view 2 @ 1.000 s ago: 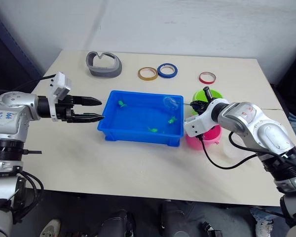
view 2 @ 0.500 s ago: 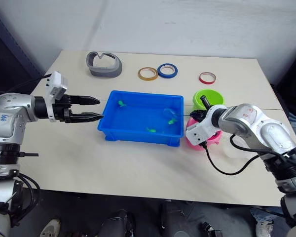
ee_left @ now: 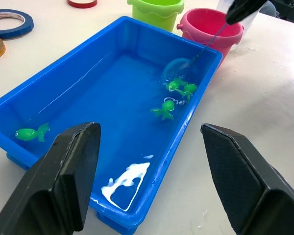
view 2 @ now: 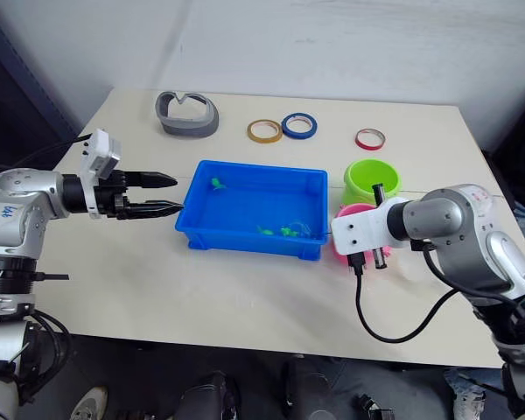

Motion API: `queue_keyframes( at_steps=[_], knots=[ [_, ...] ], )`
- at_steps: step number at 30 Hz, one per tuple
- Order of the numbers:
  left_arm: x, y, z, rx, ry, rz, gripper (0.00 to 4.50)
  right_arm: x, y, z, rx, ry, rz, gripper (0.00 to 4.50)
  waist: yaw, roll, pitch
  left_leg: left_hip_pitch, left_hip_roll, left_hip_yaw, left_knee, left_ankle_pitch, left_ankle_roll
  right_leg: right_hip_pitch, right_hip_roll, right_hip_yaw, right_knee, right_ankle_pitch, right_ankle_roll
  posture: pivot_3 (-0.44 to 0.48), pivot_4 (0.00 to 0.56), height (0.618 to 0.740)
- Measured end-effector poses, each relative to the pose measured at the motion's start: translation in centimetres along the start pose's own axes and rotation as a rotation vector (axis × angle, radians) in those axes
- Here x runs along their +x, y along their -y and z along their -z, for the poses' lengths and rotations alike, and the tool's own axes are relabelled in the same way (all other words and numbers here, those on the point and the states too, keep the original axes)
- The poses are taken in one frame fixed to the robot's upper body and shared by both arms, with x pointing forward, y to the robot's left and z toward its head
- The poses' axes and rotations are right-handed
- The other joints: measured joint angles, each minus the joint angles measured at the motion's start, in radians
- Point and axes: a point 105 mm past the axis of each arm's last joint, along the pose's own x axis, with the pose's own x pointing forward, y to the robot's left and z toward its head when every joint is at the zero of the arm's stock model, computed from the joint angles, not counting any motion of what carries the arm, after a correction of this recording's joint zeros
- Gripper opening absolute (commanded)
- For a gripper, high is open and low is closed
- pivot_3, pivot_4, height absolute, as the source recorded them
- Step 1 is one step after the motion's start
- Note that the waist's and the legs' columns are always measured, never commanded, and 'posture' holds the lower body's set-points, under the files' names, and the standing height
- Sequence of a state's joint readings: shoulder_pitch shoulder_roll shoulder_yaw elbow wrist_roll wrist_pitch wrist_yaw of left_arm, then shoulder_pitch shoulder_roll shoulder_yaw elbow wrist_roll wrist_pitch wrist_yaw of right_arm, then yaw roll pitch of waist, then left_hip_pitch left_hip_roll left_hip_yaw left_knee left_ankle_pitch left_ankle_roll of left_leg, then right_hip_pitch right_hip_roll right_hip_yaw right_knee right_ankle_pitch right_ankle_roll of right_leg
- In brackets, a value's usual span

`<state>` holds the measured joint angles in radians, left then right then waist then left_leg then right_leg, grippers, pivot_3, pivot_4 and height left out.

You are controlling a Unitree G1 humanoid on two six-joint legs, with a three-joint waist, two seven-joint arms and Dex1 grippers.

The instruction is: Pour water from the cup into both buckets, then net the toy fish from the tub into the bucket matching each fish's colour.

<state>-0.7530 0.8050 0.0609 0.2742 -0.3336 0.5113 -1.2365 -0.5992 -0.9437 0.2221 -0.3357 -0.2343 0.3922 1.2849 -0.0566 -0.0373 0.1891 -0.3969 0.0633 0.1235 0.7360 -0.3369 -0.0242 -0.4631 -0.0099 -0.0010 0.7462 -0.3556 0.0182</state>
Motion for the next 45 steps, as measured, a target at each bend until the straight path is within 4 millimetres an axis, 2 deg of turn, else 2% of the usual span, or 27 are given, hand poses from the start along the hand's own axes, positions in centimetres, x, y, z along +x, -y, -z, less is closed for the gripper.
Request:
queue_keyframes(
  at_steps=[5, 10, 14, 20, 26, 29, 33, 37, 40, 45],
  knots=[
    [0.0, 0.1, 0.1, -0.004, 0.005, 0.003, 3.60, 1.2, -0.5, 0.0, 0.362, 0.056, 0.007, 0.00, 0.000, 0.000, 0.000, 0.000, 0.000, 0.000, 0.000, 0.000, 0.000, 0.000, 0.000, 0.000, 0.000, 0.000, 0.000, 0.000, 0.150, 0.693],
    [0.0, 0.2, 0.2, -0.007, 0.006, 0.004, 3.60, 3.3, -0.9, -1.4, 0.658, 0.157, 0.005, 0.00, -0.001, 0.000, 0.000, 0.000, 0.000, 0.000, -0.001, 0.000, 0.000, -0.001, 0.000, 0.000, 0.000, 0.000, 0.000, 0.000, 0.150, 0.693],
    [0.0, 0.2, 0.1, -0.004, 0.006, 0.006, 3.60, 3.9, -0.3, -2.6, 0.764, 0.201, 0.015, 0.00, 0.001, 0.000, 0.000, -0.001, 0.000, 0.000, -0.001, 0.000, 0.000, -0.001, 0.000, 0.000, 0.000, 0.000, 0.000, 0.000, 0.150, 0.693],
    [0.0, 0.2, 0.0, -0.001, 0.006, 0.007, 3.60, 3.6, 1.0, -2.3, 0.837, 0.227, 0.079, 0.00, 0.000, 0.000, 0.000, -0.002, 0.000, 0.000, -0.001, 0.000, 0.000, -0.001, 0.000, 0.000, -0.002, 0.000, 0.000, 0.000, 0.150, 0.693],
    [0.0, 0.3, -0.1, 0.005, 0.005, 0.007, 3.60, 3.8, 1.8, -2.1, 0.834, 0.247, 0.134, 0.00, 0.000, 0.000, 0.000, -0.003, 0.000, 0.000, -0.001, 0.000, 0.000, -0.002, 0.000, 0.000, -0.002, 0.000, 0.000, 0.000, 0.150, 0.693],
    [-0.1, 0.2, -0.1, 0.008, 0.000, 0.003, 3.60, 3.5, 1.5, -1.3, 0.671, 0.172, 0.164, 0.00, 0.001, 0.000, 0.000, -0.005, 0.000, -0.002, -0.001, 0.000, 0.001, -0.002, 0.000, -0.002, -0.004, 0.000, 0.000, 0.000, 0.150, 0.693],
    [-0.4, 0.1, -0.1, 0.012, -0.007, -0.004, 3.60, 3.3, 1.4, 0.3, 0.317, 0.018, 0.214, 0.00, -0.002, 0.000, 0.000, -0.006, -0.001, -0.002, -0.002, -0.001, 0.001, -0.002, 0.000, -0.002, -0.005, 0.000, 0.000, 0.000, 0.150, 0.693],
    [-0.4, 0.2, -0.1, 0.012, -0.007, -0.004, 3.60, 3.4, 1.4, 0.5, 0.202, -0.008, 0.214, 0.00, -0.002, 0.000, 0.000, -0.005, 0.000, -0.002, -0.002, 0.000, 0.001, -0.002, 0.000, -0.002, -0.005, 0.000, 0.000, 0.000, 0.150, 0.693],
    [-0.4, 0.1, -0.1, 0.012, -0.007, -0.004, 3.60, 3.5, 1.4, 0.8, 0.211, -0.017, 0.205, 0.00, -0.001, 0.000, 0.000, -0.005, 0.000, -0.002, -0.002, 0.000, 0.001, -0.002, 0.000, -0.002, -0.005, 0.000, 0.000, 0.000, 0.150, 0.693],
    [-0.4, 0.1, -0.1, 0.012, -0.007, -0.004, 3.60, 3.2, 1.4, 1.0, 0.388, 0.003, 0.182, 0.00, 0.000, 0.000, 0.000, -0.005, 0.000, -0.002, -0.002, 0.000, 0.001, -0.002, 0.000, -0.002, -0.005, 0.000, 0.000, 0.000, 0.150, 0.693]
  ],
)
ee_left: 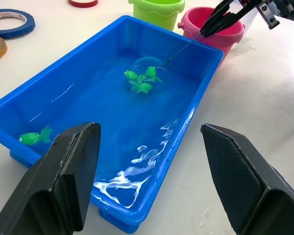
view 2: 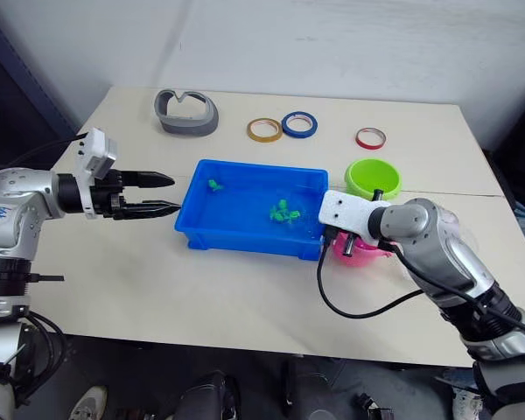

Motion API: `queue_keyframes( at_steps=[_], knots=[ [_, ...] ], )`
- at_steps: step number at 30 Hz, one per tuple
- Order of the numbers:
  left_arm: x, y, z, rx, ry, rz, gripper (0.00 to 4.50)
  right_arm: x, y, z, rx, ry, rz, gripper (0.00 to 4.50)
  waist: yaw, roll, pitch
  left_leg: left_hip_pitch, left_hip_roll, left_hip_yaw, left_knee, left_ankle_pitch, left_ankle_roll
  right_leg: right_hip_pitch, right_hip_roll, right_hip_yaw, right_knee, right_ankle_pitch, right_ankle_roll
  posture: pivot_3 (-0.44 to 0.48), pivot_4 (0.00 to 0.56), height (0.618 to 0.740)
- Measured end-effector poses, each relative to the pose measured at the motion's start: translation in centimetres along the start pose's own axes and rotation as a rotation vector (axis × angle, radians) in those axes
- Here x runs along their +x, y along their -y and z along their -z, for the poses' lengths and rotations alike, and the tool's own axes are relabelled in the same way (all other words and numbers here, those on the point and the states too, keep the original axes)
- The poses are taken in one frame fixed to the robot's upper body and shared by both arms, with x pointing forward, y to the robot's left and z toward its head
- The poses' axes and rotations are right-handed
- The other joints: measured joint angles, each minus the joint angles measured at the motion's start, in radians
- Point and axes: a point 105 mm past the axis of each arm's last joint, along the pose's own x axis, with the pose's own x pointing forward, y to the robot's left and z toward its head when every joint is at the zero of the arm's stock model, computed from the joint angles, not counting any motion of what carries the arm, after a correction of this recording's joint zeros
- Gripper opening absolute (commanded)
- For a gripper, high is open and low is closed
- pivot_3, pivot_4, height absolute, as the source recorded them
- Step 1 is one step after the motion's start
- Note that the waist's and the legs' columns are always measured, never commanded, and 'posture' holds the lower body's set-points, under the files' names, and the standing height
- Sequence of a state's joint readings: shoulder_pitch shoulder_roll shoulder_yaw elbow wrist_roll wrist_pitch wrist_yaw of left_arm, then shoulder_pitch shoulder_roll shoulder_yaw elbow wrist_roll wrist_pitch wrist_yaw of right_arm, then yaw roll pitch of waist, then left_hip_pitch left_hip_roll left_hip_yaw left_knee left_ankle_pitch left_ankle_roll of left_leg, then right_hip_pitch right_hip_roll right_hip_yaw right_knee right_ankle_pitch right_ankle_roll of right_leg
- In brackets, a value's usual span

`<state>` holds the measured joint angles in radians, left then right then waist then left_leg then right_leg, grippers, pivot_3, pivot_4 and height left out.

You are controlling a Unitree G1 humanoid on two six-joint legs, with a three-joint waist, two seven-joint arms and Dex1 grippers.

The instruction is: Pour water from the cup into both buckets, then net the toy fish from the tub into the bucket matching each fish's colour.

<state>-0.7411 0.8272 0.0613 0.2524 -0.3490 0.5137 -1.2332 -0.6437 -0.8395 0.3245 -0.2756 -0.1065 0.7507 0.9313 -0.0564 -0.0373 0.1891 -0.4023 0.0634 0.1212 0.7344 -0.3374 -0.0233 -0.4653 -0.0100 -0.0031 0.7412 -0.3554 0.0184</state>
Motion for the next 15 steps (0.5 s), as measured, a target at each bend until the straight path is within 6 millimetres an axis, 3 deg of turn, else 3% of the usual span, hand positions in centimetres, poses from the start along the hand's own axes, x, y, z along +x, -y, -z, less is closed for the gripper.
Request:
queue_keyframes(
  at_steps=[7, 11, 15],
  knots=[
    [0.0, 0.0, 0.0, 0.000, 0.000, 0.000, 3.60, -1.4, 0.6, -0.8, 0.195, 0.029, -0.029, 0.00, 0.000, 0.000, 0.000, 0.000, 0.000, 0.000, 0.000, 0.000, 0.000, 0.000, 0.000, 0.000, 0.000, 0.000, 0.000, 0.000, 0.150, 0.693],
    [0.0, 0.0, 0.0, -0.001, 0.000, 0.000, 3.60, -2.8, 1.3, -0.2, 0.004, -0.036, 0.021, 0.00, 0.003, 0.001, 0.000, -0.001, 0.000, -0.001, -0.001, 0.000, 0.001, 0.000, 0.000, -0.001, -0.002, 0.000, 0.000, 0.000, 0.150, 0.693],
    [0.1, 0.0, -0.1, 0.002, 0.004, 0.003, 3.60, -2.7, 1.2, -0.1, -0.147, -0.059, 0.042, 0.00, 0.000, 0.001, 0.000, -0.001, 0.000, 0.000, -0.001, 0.000, 0.001, 0.000, 0.000, -0.001, -0.002, 0.000, 0.000, 0.000, 0.150, 0.693]
  ],
)
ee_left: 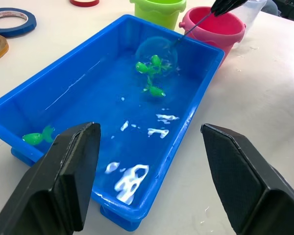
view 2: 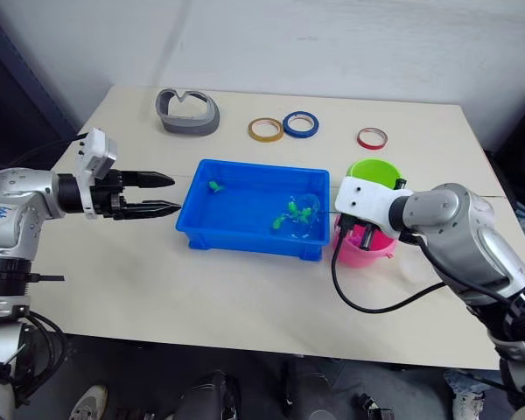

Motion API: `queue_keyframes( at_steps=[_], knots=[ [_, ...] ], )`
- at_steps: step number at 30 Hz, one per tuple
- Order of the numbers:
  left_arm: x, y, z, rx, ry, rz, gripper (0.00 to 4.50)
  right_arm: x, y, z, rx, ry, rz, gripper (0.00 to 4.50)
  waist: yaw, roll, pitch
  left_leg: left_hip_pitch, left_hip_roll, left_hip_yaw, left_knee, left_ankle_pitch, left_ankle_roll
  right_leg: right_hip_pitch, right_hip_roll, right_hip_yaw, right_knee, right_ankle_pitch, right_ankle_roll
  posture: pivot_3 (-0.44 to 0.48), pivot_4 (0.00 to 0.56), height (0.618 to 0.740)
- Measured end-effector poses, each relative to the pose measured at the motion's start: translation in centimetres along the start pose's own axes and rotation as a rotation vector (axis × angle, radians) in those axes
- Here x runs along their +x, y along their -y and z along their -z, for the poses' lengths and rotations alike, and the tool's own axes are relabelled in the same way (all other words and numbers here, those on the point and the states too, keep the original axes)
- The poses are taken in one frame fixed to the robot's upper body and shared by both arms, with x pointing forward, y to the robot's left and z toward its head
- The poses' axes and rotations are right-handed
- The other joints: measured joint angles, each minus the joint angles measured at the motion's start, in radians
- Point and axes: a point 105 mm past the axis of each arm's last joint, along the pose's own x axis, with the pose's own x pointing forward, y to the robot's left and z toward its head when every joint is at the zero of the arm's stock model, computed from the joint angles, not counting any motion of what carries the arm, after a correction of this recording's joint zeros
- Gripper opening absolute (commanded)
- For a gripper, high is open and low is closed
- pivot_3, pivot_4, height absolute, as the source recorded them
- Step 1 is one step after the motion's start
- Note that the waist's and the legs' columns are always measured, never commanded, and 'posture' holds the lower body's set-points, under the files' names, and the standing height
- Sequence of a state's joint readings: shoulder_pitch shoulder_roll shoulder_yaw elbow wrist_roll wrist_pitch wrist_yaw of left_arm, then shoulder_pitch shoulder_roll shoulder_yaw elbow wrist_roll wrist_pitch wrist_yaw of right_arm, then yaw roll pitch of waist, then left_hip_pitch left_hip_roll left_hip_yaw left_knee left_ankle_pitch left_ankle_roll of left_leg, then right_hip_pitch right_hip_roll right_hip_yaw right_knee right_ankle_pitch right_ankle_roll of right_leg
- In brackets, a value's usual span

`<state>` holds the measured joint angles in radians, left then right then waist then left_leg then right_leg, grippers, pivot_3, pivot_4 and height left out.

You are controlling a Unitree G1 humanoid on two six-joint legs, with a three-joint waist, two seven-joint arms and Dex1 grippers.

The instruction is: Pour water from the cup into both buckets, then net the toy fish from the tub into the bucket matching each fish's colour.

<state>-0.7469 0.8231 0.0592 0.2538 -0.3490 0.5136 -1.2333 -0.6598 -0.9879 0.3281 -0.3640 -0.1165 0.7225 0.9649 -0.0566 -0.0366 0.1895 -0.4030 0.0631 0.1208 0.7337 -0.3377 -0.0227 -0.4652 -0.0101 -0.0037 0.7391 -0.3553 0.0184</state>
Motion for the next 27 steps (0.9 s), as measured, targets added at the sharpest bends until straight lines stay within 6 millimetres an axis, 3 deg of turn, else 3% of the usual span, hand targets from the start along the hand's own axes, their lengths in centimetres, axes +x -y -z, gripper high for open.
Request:
queue_keyframes(
  at_steps=[11, 18, 27],
  knots=[
    [0.2, -0.1, -0.4, 0.005, 0.013, 0.005, 3.60, -0.1, -0.2, -0.1, 0.065, -0.013, -0.009, 0.00, 0.002, 0.000, 0.000, 0.000, 0.000, 0.000, 0.000, 0.000, 0.000, 0.000, 0.000, 0.000, 0.000, 0.000, 0.000, 0.000, 0.150, 0.693],
    [0.3, -0.2, -0.2, -0.009, 0.010, 0.012, 3.60, -1.2, 0.9, -1.8, 0.458, 0.093, -0.049, 0.00, 0.004, 0.000, 0.000, 0.000, 0.001, -0.001, 0.000, 0.000, 0.000, 0.000, 0.000, -0.001, 0.000, 0.000, 0.000, 0.000, 0.150, 0.693],
    [0.1, -0.1, -0.3, -0.006, 0.005, 0.027, 3.60, -2.0, 0.0, -2.6, 0.661, 0.176, -0.131, 0.00, 0.001, 0.000, 0.000, -0.001, 0.000, -0.001, -0.001, 0.000, 0.000, 0.000, 0.000, -0.001, -0.001, 0.000, 0.000, 0.000, 0.150, 0.693]
  ],
)
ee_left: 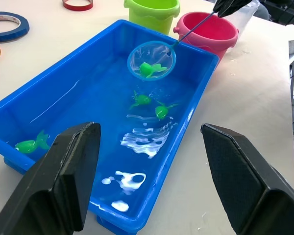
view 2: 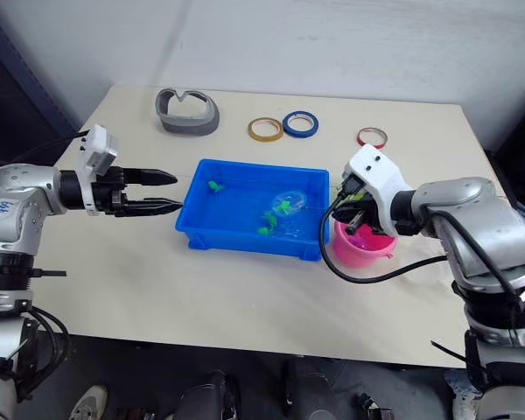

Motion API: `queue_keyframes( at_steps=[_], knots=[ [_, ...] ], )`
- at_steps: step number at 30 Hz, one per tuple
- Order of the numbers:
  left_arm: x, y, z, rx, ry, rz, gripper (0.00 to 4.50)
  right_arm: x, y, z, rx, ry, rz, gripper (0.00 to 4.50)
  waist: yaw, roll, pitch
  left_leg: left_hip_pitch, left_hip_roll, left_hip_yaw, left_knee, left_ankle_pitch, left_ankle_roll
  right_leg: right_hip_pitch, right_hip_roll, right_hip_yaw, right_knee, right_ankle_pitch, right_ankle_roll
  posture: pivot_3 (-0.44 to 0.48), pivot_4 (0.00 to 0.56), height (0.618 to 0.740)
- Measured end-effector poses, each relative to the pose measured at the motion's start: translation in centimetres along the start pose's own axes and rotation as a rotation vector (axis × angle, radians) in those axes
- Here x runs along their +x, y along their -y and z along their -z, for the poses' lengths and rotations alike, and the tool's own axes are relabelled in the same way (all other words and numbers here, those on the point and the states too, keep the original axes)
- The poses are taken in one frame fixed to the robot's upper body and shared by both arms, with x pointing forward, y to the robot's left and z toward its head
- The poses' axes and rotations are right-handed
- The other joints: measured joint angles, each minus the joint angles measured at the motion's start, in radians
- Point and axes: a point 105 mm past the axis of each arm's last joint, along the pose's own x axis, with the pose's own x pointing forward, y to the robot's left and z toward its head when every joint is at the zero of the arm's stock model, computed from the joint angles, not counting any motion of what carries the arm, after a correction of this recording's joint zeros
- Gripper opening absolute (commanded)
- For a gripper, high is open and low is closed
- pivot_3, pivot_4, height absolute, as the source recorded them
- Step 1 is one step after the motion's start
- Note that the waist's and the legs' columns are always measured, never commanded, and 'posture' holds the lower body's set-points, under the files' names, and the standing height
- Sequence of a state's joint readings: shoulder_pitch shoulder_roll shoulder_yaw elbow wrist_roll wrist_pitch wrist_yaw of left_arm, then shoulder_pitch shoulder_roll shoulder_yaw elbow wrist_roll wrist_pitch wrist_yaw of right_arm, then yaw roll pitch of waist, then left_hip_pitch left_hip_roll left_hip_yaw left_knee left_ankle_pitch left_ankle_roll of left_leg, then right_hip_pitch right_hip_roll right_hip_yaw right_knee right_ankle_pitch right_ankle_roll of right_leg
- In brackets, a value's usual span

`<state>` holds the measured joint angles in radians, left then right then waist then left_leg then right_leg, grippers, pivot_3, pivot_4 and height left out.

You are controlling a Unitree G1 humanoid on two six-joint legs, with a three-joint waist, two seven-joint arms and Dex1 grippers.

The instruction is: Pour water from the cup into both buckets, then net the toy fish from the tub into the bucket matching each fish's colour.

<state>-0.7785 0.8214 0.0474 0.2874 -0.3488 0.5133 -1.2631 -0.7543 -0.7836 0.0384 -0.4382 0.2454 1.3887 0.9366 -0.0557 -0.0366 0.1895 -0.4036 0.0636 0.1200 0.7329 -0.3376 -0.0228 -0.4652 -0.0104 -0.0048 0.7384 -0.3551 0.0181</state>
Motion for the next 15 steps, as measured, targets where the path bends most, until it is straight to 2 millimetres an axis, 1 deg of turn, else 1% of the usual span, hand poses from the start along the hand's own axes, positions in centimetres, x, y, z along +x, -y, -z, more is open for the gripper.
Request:
queue_keyframes(
  at_steps=[4, 15],
  knots=[
    [0.0, 0.0, -0.1, 0.000, 0.001, 0.004, 3.60, 0.0, -1.1, -0.5, 0.032, 0.045, -0.049, 0.00, 0.000, 0.000, 0.000, 0.000, 0.000, 0.000, 0.000, 0.000, 0.000, 0.000, 0.000, 0.000, 0.000, 0.000, 0.000, 0.000, 0.150, 0.693],
    [0.0, -0.1, -0.5, 0.011, 0.008, 0.003, 3.60, 0.2, -1.5, -0.6, 0.045, 0.052, -0.064, 0.00, 0.000, 0.000, 0.000, 0.000, 0.000, 0.000, 0.000, 0.000, 0.000, 0.000, 0.000, 0.000, 0.000, 0.000, 0.000, 0.000, 0.150, 0.693]
  ],
)
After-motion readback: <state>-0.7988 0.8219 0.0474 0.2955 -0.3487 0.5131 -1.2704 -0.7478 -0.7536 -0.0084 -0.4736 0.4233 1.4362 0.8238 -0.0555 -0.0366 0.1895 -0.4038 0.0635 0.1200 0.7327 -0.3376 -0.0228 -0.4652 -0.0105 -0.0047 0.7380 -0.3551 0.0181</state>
